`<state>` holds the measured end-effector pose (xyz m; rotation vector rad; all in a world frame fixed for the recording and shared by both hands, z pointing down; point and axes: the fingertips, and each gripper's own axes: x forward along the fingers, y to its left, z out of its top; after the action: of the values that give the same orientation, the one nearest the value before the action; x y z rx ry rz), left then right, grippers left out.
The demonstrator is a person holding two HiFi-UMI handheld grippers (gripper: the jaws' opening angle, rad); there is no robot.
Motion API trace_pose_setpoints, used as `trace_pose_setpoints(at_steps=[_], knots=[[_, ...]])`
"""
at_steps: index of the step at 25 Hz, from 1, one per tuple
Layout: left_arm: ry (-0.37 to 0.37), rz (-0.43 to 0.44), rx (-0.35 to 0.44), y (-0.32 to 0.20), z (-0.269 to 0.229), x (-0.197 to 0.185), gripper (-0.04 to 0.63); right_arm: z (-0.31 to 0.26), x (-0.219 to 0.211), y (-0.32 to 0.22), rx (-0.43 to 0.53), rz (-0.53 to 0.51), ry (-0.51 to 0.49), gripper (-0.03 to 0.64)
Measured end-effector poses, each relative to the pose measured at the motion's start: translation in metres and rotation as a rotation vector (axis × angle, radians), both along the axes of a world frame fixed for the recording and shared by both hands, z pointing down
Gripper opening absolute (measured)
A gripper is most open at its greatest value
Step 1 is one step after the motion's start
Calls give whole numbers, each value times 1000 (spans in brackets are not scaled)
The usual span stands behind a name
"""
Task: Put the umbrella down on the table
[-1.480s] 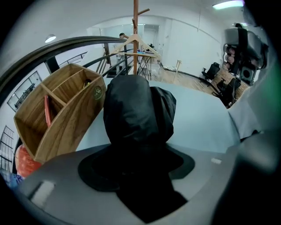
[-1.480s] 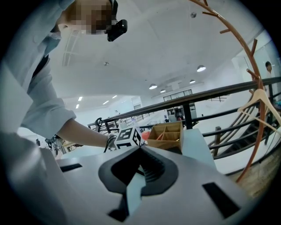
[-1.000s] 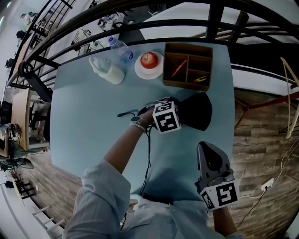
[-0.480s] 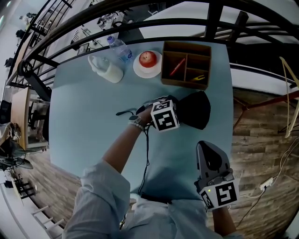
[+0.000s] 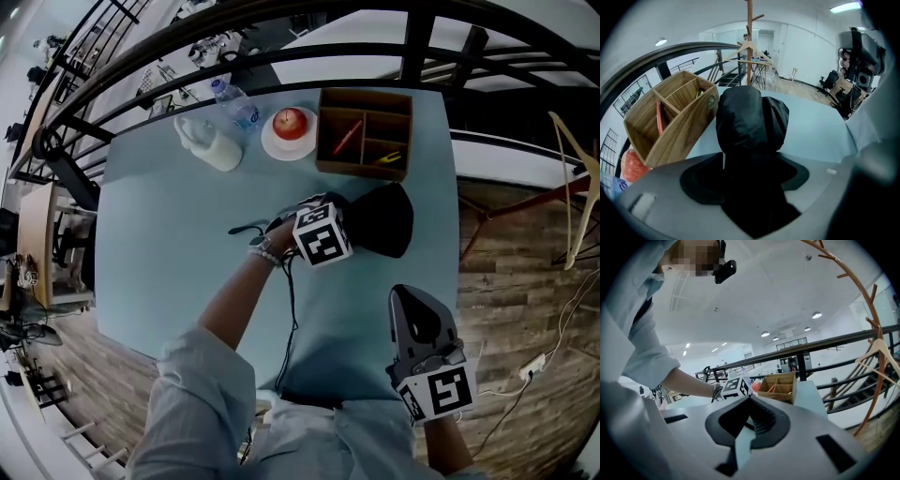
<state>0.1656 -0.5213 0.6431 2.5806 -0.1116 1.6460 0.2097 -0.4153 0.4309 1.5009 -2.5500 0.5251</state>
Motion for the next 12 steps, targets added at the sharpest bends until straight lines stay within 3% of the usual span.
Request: trace_pose_setpoints(at_steps=[4,12], knots=[[-4,7,13,1,-7,-3,288,-7,-1,5,11,4,5,-2],[101,-60,70,-3,-36,-3,285,-20,-4,16,45,8,12,-2]])
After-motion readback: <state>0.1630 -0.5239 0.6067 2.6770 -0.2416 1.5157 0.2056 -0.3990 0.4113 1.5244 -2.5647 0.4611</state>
